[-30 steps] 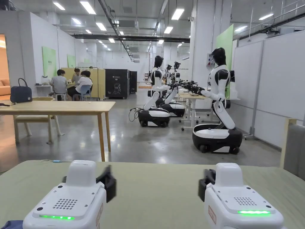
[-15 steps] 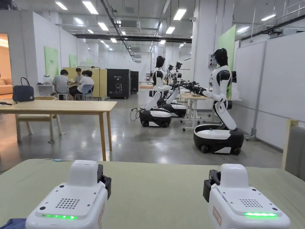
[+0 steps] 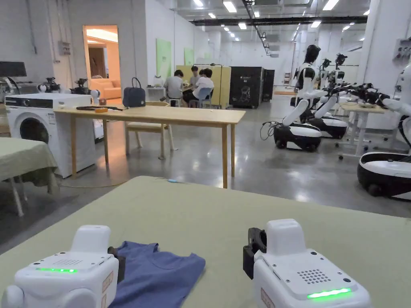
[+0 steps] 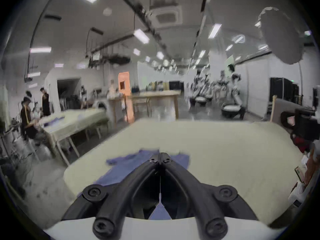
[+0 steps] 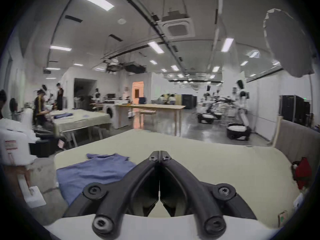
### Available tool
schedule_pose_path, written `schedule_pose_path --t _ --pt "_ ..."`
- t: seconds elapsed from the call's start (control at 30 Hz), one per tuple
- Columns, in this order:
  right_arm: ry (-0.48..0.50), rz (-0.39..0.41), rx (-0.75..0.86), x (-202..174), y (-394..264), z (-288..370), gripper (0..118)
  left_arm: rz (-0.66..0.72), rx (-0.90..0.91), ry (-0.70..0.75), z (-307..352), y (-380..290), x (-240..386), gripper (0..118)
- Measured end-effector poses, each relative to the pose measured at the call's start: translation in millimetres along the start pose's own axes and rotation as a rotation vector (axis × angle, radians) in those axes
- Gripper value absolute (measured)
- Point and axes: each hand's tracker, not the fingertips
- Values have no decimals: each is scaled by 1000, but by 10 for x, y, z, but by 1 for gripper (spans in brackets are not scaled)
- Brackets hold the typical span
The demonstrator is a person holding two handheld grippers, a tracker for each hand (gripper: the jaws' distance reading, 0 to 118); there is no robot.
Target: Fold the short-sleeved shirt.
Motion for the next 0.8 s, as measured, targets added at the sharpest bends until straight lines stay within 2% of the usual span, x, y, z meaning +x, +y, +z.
schedule_pose_path --t 0.2,0.23,0.27,0.3,0.33,0.53,0.63,0.7,0.73,0.77,0.8 --pt "11 20 -69 -100 -278 -262 0 34 -128 -64 -1048 -160 -237 0" --pt "0 23 -80 -84 -328 -283 0 12 -149 -60 -1265 -173 -219 13" --pt "-8 25 -89 -59 -362 -303 0 -13 -187 -61 -1504 -195 -159 41" --pt "-21 27 -103 -22 -395 -323 0 -77 -152 -139 -1641 -256 -91 86" --pt "-36 27 -115 14 -428 -343 0 -80 -171 -76 -1849 -234 -60 118" --pt "-116 16 -180 205 -617 -424 0 -49 -342 -129 -2851 -384 255 118" --pt "-143 4 -212 285 -688 -455 0 -104 -458 -95 -3210 -680 271 118" --pt "-153 7 -224 315 -718 -473 0 -133 -499 -48 -3156 -807 237 111" --pt "-157 9 -230 325 -727 -484 0 -38 -425 -103 -3031 -713 182 110" --pt "-163 10 -232 328 -729 -484 0 -47 -441 -102 -2971 -648 184 109" --pt "-164 6 -233 337 -730 -488 0 -44 -446 -98 -3088 -628 129 101"
